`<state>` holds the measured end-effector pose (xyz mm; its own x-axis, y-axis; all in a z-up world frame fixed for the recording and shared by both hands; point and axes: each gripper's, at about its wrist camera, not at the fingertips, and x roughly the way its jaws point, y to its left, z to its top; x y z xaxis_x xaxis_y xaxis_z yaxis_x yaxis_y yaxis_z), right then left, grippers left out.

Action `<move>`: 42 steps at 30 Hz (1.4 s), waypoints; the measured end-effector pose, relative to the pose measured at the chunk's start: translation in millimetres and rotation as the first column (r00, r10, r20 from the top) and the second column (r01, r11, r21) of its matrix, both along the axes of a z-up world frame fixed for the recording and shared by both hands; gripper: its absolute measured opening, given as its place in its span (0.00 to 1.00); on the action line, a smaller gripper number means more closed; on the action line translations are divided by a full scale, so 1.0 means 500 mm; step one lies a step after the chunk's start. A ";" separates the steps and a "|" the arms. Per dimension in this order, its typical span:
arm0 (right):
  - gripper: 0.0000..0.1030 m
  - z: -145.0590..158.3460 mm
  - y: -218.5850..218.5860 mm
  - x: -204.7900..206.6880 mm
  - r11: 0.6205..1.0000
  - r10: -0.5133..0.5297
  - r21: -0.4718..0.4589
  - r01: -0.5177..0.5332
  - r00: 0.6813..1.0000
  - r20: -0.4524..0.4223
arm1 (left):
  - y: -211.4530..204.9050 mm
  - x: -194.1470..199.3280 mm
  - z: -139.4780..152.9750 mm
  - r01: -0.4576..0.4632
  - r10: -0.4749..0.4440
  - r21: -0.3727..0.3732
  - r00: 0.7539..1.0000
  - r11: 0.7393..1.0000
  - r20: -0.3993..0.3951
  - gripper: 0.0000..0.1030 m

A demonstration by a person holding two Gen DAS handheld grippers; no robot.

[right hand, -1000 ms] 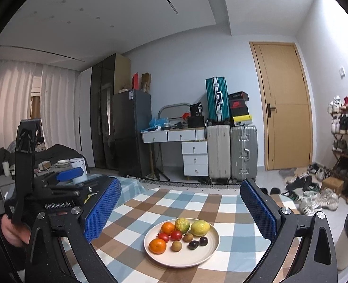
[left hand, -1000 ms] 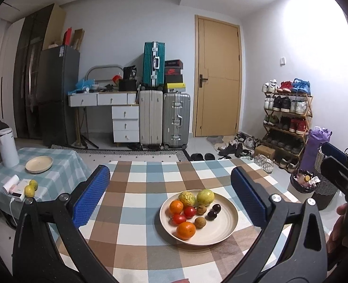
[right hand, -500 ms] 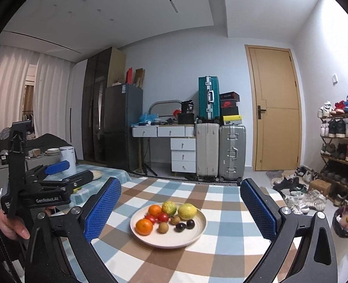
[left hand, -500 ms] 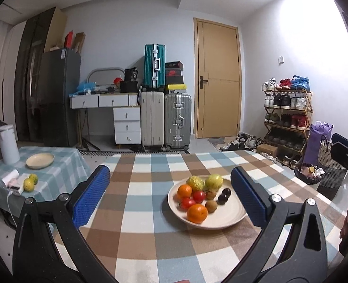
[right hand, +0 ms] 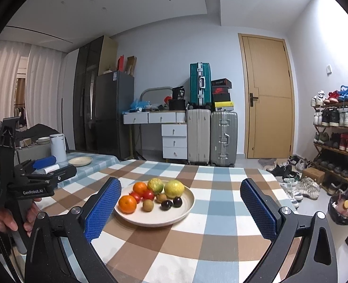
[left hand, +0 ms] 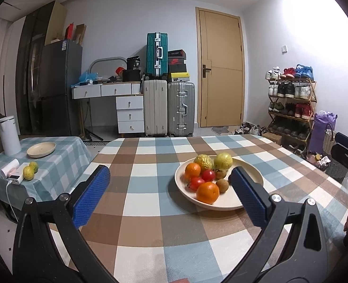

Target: Organize fruits

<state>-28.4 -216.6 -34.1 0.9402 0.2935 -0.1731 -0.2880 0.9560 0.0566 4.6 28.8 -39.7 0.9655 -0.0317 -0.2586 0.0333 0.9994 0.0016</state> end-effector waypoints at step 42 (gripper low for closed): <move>1.00 -0.051 0.020 0.061 0.998 0.023 -0.051 -0.031 0.990 -0.141 | -0.004 0.052 -0.044 -0.007 0.007 -0.004 0.998 1.000 -0.061 0.99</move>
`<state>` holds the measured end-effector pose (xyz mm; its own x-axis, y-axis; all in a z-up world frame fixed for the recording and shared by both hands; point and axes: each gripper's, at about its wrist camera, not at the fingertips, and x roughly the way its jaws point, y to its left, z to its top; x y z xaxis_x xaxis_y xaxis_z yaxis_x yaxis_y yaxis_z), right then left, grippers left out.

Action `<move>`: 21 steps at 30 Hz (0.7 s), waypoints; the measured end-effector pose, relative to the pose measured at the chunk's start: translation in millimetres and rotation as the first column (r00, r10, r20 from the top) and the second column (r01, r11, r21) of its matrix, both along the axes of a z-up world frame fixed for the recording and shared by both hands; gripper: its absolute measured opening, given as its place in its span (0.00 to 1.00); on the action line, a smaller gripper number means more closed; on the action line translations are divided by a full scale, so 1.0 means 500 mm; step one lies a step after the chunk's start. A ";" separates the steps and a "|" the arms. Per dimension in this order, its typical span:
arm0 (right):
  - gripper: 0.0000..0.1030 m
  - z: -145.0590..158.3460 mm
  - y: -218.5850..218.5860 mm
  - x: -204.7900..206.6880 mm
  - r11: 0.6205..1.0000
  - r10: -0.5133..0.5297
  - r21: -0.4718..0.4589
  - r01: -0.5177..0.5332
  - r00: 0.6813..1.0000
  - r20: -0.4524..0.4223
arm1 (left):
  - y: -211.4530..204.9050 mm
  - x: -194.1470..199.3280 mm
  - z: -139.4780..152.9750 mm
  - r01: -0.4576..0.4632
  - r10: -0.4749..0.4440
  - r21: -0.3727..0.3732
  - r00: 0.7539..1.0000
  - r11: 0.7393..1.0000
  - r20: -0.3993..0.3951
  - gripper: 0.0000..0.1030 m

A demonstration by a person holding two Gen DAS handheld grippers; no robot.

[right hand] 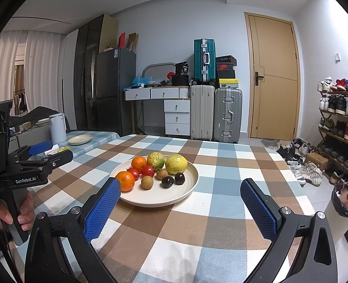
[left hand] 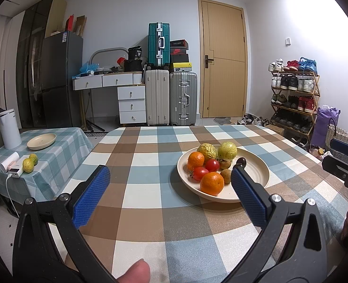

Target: Organize fruits

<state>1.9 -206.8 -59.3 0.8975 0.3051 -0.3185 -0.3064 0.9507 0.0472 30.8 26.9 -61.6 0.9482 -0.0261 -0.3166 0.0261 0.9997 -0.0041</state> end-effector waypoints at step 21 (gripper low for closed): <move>1.00 0.000 0.000 0.000 1.000 0.000 0.000 0.000 1.000 0.000 | 0.000 -0.005 0.003 0.002 -0.002 0.000 1.000 1.000 0.000 0.99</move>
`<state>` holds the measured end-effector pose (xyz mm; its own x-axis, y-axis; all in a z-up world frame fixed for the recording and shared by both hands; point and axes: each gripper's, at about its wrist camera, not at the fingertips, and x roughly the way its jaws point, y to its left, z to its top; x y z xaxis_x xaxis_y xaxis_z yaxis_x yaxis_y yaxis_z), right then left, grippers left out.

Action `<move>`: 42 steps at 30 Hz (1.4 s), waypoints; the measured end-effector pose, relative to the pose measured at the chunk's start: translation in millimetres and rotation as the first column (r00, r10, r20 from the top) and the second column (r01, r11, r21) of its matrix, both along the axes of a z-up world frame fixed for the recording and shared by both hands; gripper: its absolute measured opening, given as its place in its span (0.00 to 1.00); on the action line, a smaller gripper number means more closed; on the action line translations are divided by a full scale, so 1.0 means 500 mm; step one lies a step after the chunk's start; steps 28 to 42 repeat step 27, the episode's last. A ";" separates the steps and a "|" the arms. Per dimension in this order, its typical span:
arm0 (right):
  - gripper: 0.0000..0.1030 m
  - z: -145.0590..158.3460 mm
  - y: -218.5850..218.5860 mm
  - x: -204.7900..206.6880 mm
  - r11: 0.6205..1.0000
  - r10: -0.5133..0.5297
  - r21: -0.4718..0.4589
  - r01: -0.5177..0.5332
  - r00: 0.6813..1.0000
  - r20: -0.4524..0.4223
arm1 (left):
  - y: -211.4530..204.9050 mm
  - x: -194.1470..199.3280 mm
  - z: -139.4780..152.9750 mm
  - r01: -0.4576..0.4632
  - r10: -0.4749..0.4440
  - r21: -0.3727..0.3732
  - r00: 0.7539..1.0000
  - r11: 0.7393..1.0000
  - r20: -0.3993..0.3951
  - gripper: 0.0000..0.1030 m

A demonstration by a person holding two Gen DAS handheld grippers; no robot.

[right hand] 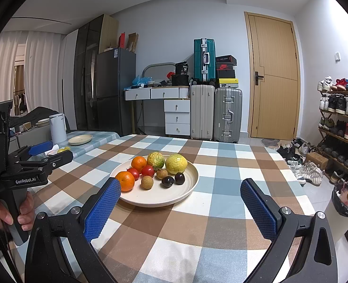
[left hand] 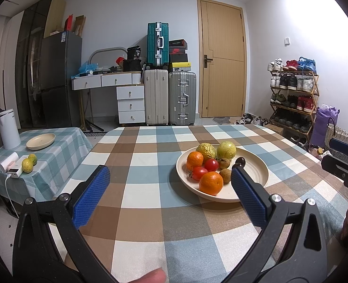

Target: Organize fruits

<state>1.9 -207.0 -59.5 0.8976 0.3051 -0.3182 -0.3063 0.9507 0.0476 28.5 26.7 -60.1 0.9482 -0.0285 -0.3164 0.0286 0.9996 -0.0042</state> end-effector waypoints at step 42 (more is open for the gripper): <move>1.00 0.000 0.000 0.000 1.000 0.000 0.001 0.000 1.000 -0.001 | -0.001 0.003 -0.004 -0.012 0.012 0.004 1.000 1.000 -0.004 0.99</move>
